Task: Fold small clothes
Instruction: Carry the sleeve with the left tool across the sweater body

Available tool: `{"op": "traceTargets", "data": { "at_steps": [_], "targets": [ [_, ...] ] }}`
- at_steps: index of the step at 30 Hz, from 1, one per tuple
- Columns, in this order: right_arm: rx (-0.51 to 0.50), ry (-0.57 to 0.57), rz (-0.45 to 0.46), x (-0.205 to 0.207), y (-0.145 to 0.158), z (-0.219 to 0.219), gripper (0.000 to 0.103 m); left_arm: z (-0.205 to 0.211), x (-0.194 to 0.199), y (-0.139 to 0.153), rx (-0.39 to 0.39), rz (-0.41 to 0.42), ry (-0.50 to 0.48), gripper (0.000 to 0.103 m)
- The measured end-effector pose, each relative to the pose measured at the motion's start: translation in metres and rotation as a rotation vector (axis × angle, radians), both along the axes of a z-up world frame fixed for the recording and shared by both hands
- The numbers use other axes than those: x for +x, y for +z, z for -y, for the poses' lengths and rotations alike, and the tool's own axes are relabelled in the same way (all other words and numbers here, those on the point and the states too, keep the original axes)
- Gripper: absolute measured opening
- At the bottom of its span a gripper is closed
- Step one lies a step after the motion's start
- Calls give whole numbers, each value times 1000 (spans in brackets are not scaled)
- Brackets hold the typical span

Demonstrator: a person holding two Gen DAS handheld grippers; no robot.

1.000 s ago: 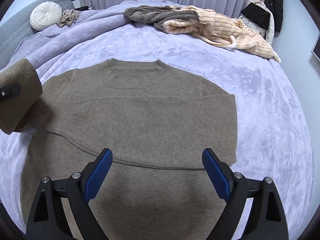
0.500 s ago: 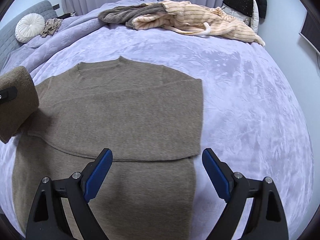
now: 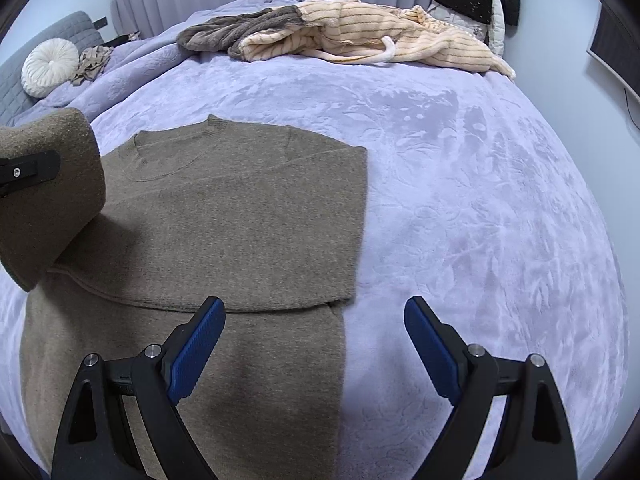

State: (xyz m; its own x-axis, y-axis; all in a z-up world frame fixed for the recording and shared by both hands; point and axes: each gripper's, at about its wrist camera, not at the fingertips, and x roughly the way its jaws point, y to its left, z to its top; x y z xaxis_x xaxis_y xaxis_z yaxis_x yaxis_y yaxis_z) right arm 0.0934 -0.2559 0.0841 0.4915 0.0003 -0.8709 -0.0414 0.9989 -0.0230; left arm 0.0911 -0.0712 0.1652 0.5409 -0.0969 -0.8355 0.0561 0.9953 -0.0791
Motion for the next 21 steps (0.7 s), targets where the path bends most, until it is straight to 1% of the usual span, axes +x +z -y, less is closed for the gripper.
{"op": "traceTargets", "data": {
  "at_steps": [8,11,16,21],
  "targets": [
    [11,-21,17,-1,5,15,92,19,2,5,10,6,-22,11],
    [15,-25,24,-3,7,18,92,27,4,3,17,0,-33,11],
    [15,-51,29,-10,4,29,92,43,7,-7,22,-27,-61,11],
    [22,-73,7,-16,-5,42,92,53,12,-25,41,-53,-58,11]
  ]
}}
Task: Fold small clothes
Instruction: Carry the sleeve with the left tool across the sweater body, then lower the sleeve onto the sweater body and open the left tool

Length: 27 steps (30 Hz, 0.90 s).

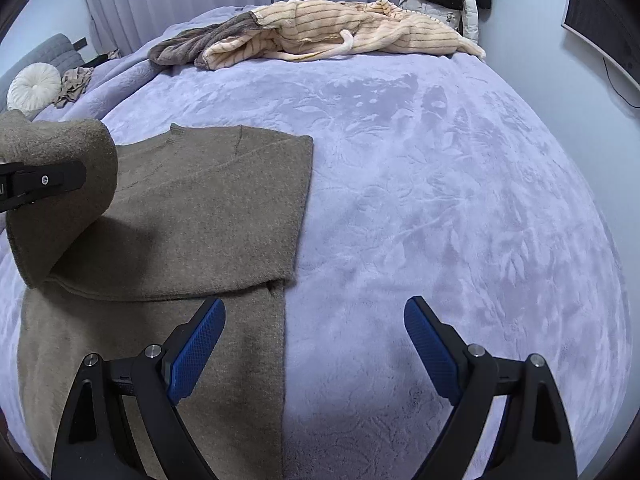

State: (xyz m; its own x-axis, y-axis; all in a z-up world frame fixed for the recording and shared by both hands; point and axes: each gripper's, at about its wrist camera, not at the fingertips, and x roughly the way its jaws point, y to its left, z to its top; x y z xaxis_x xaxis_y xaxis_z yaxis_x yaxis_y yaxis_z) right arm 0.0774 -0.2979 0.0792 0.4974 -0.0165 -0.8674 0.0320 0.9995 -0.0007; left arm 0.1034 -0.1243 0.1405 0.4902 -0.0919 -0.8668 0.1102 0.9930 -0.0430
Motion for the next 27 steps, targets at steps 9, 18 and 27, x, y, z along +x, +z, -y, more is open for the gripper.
{"op": "traceTargets", "data": {
  "at_steps": [9,18,27],
  "targets": [
    [31,-21,-8,-8,-9,13,92,9,9,-32,52,-48,15,11],
    [52,-35,3,-11,-8,24,92,28,11,-47,91,-60,6,11],
    [51,-43,-9,-12,-13,31,92,43,11,-61,81,-92,-42,38]
  ]
}}
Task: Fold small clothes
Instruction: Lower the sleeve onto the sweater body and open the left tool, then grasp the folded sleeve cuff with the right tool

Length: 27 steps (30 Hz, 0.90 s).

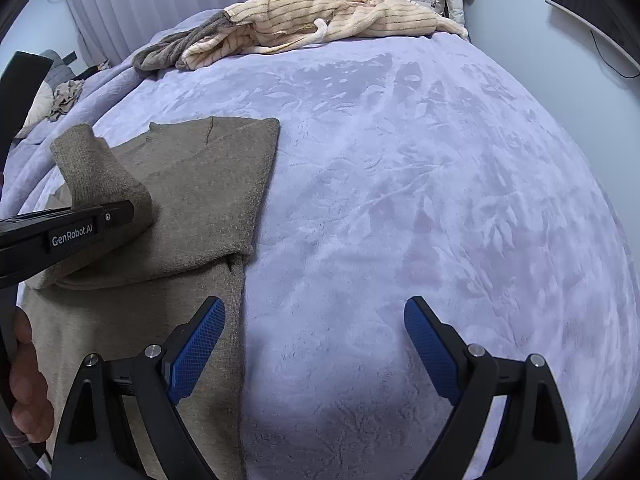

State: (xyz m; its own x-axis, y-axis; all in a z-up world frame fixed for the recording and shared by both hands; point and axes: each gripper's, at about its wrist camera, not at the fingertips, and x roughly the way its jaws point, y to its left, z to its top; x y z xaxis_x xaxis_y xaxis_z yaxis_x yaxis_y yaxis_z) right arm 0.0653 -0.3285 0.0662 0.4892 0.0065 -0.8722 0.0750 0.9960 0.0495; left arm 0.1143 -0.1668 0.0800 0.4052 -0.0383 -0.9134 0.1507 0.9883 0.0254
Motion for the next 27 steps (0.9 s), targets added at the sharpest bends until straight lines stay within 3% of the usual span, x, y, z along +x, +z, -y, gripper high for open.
{"op": "traceTargets", "data": {
  "at_steps": [1,2,3,5,14,21,23,27],
  "targets": [
    [-1,-2,-2,0,-1,1,92,0,0,-1,-10,-4,-3,55],
    [-2,-3,-5,-1,-2,1,92,0,-1,0,-13,9,4,89],
    [-3,-3,-7,-1,-2,2,92,-1,-4,3,-5,42,17,99],
    [-3,-6,-10,-3,-4,3,92,-2,-7,9,-9,73,7,99],
    [21,4,-9,-3,-1,-1,92,-26,-14,16,-46,65,1,99],
    [45,123,34,4,10,-43,93,-57,-15,41,-325,30,-50,99],
    [45,181,41,5,11,-62,93,-65,-12,46,-356,30,-36,99],
    [56,265,69,13,15,-99,93,-96,-17,52,-334,77,12,99]
  ]
}}
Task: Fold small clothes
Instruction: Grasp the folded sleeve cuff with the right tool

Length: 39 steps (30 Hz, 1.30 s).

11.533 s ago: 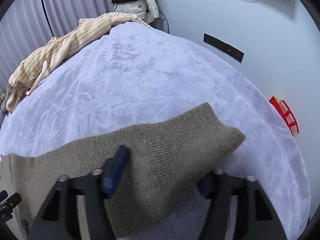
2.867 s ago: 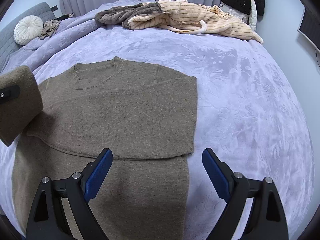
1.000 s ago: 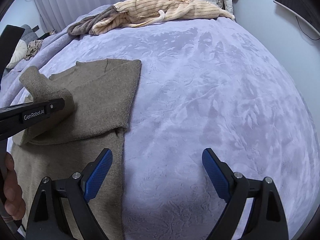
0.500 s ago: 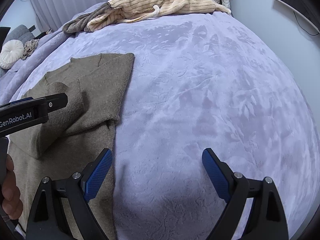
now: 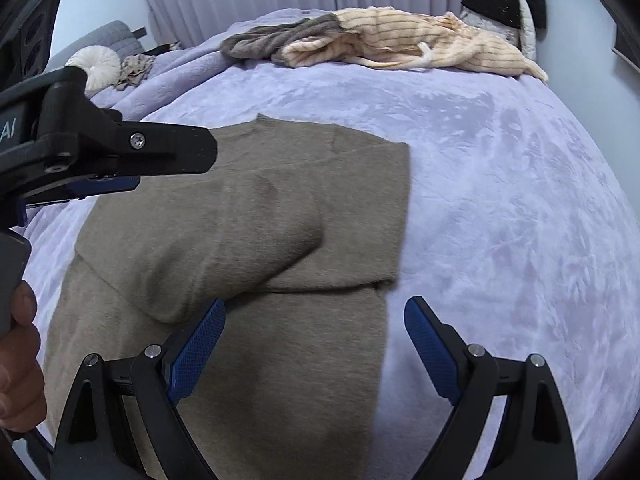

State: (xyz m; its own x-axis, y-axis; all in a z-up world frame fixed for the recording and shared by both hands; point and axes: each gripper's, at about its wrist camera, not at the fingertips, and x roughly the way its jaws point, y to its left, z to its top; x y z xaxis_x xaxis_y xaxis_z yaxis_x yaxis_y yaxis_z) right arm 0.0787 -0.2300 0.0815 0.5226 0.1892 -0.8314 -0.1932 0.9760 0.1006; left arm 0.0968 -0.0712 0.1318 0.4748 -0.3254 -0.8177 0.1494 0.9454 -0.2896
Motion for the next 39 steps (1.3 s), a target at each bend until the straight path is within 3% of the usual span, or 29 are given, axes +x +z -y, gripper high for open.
{"op": "traceTargets", "data": {
  "at_steps": [3,5,6,7,8,9,11,14,15,17,19,24,26,27,31,34,36,38,39],
  "targets": [
    [-2,0,-18,24,-6,-24,93,-30,1,-12,48,-16,62,99],
    [-19,16,-82,45,-23,-43,93,-45,2,-24,100,-38,93,99],
    [-51,17,-122,54,-35,-50,88,-52,4,-32,129,-54,103,99],
    [-86,11,-155,60,-46,-53,72,-58,4,-38,144,-65,108,99],
    [-99,-5,-168,64,-52,-51,34,-63,5,-45,160,-77,112,99],
    [-56,-31,-158,64,-48,-45,23,-70,5,-51,176,-84,117,99],
    [63,-79,-97,57,-29,-27,13,-81,6,-61,193,-86,129,99],
    [109,-90,70,39,-2,-14,13,-100,11,-79,194,-124,159,99],
    [119,-73,83,35,-4,-11,14,-106,12,-87,197,-142,168,99],
    [111,-57,14,33,-22,-6,24,-113,11,-98,202,-158,172,99],
    [114,-80,-59,31,-43,0,27,-115,6,-102,212,-141,155,99],
    [300,-140,-92,31,-53,27,39,-118,4,-102,232,-120,125,99],
    [279,-140,-85,39,-49,25,36,-126,7,-101,241,-115,139,99],
    [262,-121,-80,41,-45,21,7,-135,9,-103,237,-118,155,99],
    [183,24,60,39,-2,-17,7,-167,16,-113,149,-155,191,99],
    [106,79,122,43,9,-38,6,-168,16,-109,183,-150,193,99],
    [69,48,113,52,-1,-35,7,-168,16,-110,187,-155,195,99],
    [46,-9,6,61,-27,-14,9,-169,14,-108,188,-164,200,99],
    [64,-31,-42,58,-36,1,20,-167,11,-104,194,-166,200,99]
  ]
}}
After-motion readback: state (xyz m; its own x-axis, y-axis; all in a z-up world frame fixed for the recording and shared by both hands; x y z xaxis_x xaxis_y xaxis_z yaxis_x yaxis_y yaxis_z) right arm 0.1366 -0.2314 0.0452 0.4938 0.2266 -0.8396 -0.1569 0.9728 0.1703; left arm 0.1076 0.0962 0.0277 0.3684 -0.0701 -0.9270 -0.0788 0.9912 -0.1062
